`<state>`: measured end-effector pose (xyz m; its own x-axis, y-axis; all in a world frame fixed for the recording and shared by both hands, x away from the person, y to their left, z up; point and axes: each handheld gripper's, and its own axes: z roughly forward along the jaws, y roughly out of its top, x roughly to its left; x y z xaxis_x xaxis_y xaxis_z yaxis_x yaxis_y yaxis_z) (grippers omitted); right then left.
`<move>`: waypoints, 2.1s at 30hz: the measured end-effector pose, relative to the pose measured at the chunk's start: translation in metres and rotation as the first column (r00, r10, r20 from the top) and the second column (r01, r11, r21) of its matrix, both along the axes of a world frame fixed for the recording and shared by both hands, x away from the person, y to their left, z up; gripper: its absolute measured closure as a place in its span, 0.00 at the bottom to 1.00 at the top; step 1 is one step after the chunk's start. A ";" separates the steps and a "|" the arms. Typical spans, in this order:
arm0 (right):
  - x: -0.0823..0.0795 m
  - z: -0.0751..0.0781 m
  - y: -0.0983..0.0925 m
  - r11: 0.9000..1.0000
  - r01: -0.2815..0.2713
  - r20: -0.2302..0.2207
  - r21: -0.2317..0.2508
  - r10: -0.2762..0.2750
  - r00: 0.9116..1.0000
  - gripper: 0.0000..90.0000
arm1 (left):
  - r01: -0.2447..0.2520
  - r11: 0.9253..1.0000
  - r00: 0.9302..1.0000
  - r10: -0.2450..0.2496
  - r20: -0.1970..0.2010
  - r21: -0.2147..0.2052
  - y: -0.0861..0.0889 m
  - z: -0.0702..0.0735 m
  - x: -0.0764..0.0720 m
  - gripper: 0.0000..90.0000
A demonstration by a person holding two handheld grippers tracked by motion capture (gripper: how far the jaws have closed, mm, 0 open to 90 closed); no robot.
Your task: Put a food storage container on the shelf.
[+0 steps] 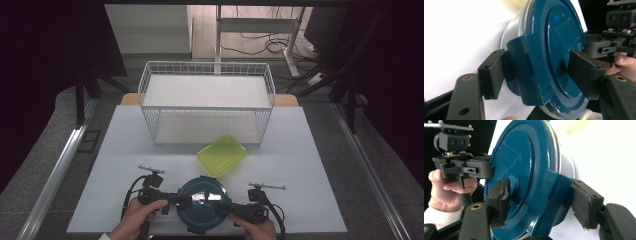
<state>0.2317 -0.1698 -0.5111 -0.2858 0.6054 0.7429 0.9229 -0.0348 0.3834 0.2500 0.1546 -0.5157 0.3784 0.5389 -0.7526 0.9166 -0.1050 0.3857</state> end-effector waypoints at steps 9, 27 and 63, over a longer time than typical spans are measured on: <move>-0.001 0.002 -0.001 0.999 0.036 -0.030 0.013 -0.036 0.999 0.44 | 0.001 1.000 0.999 -0.002 0.032 0.023 -0.002 0.009 -0.006 0.41; 0.003 0.014 0.003 1.000 0.004 0.027 -0.002 -0.004 1.000 0.44 | -0.019 0.998 0.993 0.011 0.121 0.066 -0.002 0.028 -0.008 0.44; 0.052 0.085 -0.009 0.999 -0.015 0.233 -0.045 0.025 0.972 0.44 | -0.030 0.999 0.970 0.021 0.241 0.036 -0.014 0.083 0.027 0.45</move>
<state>0.2832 -0.1786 -0.4258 -0.4605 0.6276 0.6277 0.8080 0.0036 0.5891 0.2765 0.1407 -0.4323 0.5316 0.5777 -0.6194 0.7999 -0.1021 0.5914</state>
